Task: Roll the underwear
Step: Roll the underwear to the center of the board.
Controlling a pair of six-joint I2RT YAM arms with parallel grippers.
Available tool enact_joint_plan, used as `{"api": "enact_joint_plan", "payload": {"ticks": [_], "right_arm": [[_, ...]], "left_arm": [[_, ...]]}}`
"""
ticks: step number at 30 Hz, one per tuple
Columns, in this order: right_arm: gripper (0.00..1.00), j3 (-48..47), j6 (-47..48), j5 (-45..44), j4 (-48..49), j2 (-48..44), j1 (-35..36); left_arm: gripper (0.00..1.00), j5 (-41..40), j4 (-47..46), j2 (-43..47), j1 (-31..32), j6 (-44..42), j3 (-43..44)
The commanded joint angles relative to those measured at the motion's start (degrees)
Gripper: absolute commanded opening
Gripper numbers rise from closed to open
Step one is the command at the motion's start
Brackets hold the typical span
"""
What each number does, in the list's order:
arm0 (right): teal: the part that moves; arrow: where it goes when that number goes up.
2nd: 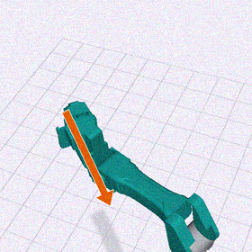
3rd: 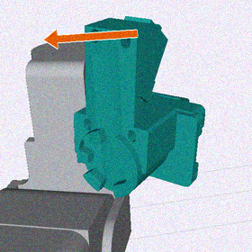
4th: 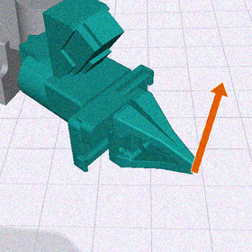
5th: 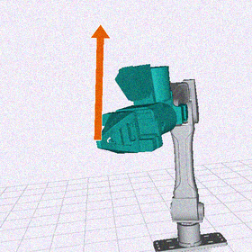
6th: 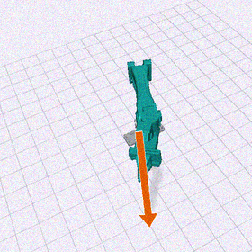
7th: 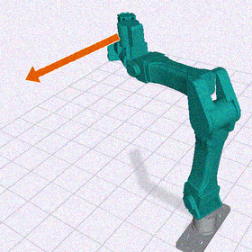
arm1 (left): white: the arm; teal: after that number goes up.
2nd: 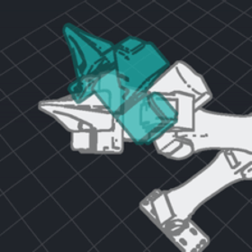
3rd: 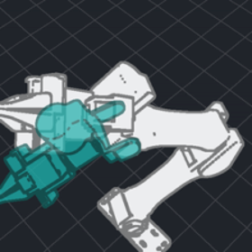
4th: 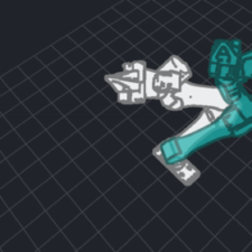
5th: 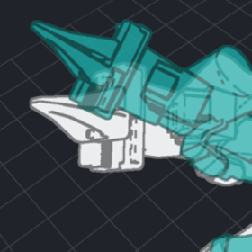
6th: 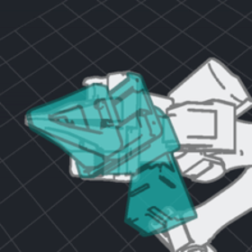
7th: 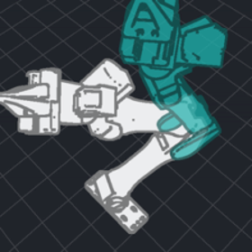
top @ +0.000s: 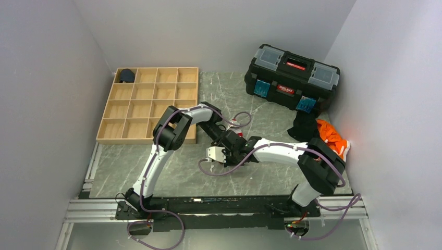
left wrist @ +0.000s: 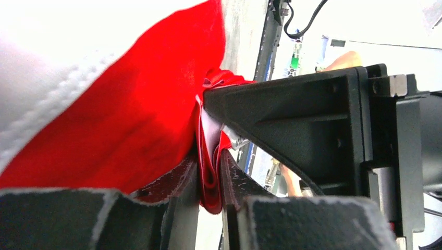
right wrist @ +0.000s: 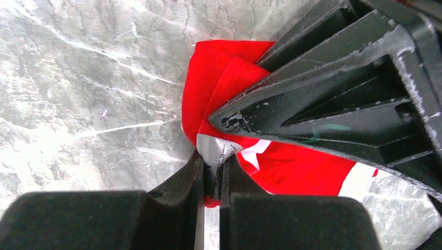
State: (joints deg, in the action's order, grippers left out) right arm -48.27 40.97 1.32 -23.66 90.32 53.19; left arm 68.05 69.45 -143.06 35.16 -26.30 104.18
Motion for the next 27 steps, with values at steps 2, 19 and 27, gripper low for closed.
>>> {"api": "enact_joint_plan", "payload": {"ticks": [2, 19, 27], "right_arm": [[0.00, 0.51, -1.24, 7.35, -7.77, 0.59, -1.32], [0.00, -5.78, -1.30, 20.95, -13.88, -0.24, -8.71], [0.00, -11.56, 0.40, 28.73, -19.09, 2.81, -12.79]], "left_arm": [[0.27, -6.26, -1.65, 4.05, -3.14, -2.96, -0.01], [0.46, -4.29, -3.82, 14.56, -9.40, -5.04, -8.25], [0.46, -0.73, -4.71, 24.32, -14.51, -6.86, -13.37]]}}
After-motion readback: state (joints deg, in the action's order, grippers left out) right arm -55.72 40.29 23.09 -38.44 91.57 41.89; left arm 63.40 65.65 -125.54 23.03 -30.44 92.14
